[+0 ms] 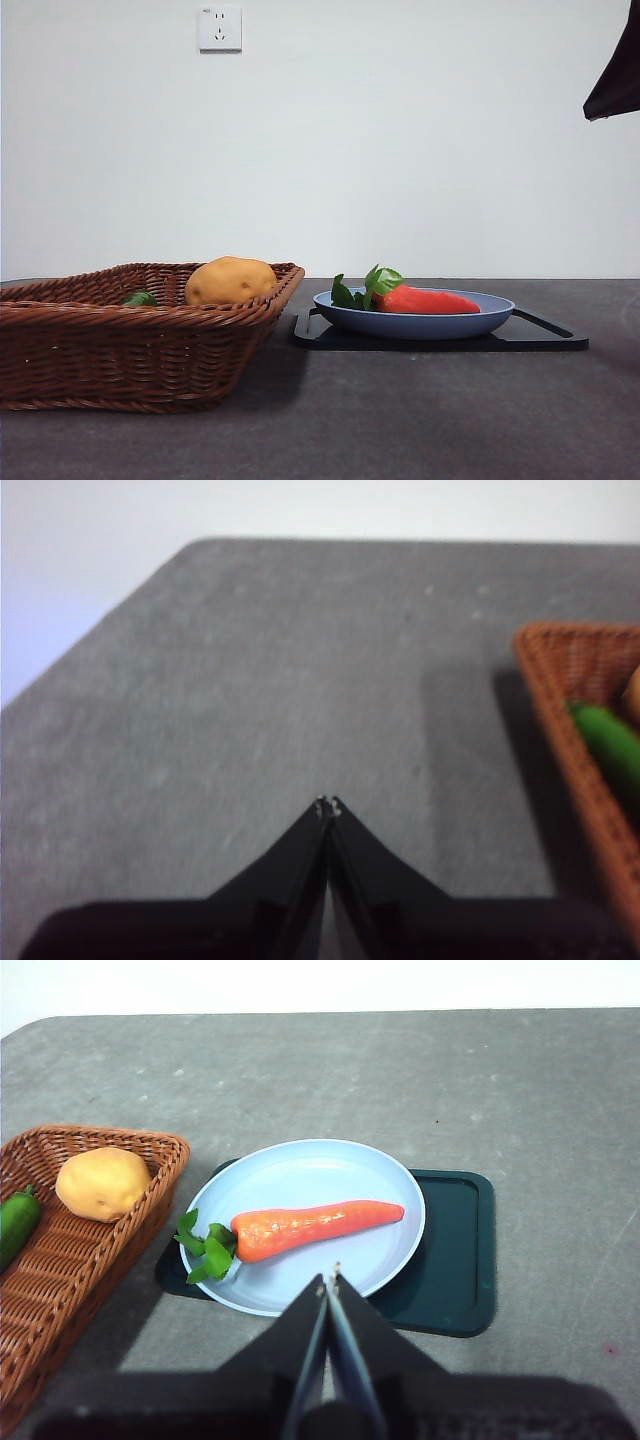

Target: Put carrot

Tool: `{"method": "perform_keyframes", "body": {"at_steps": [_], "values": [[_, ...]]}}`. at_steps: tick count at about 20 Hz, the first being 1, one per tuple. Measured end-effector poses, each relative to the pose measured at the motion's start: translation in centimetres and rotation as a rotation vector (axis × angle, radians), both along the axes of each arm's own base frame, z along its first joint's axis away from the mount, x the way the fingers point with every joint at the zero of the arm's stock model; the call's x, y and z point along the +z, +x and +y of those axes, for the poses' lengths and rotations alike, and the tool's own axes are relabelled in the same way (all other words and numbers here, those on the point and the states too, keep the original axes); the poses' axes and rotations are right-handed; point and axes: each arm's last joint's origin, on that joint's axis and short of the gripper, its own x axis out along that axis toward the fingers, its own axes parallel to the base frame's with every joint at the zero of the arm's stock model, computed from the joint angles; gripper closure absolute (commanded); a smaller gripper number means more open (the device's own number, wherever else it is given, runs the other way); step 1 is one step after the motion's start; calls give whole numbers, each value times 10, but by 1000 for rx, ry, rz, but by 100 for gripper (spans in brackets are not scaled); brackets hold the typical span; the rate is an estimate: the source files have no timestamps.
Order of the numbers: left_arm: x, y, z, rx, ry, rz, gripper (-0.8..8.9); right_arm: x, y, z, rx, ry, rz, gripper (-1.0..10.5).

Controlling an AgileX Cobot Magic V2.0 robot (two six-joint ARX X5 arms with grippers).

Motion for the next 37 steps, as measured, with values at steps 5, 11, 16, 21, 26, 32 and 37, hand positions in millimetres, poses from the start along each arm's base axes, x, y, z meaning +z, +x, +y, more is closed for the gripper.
{"method": "perform_keyframes", "body": {"at_steps": [5, 11, 16, 21, 26, 32, 37], "values": [[-13, 2, 1, 10, -17, 34, 805, 0, 0, 0, 0, 0, 0, 943], [-11, 4, 1, 10, -15, -28, 805, 0, 0, 0, 0, 0, 0, 943], [-18, 9, -1, -62, -54, -76, 805, 0, 0, 0, 0, 0, 0, 943], [-18, 9, -6, -145, -77, -79, 805, 0, 0, 0, 0, 0, 0, 943], [-18, 9, -6, -144, -78, -79, 805, 0, 0, 0, 0, 0, 0, 943], [-18, 9, -6, -144, -78, -79, 805, 0, 0, 0, 0, 0, 0, 943], [-18, 9, -6, -144, -78, -79, 805, 4, -6, -11, -51, -80, -52, 943]]}}
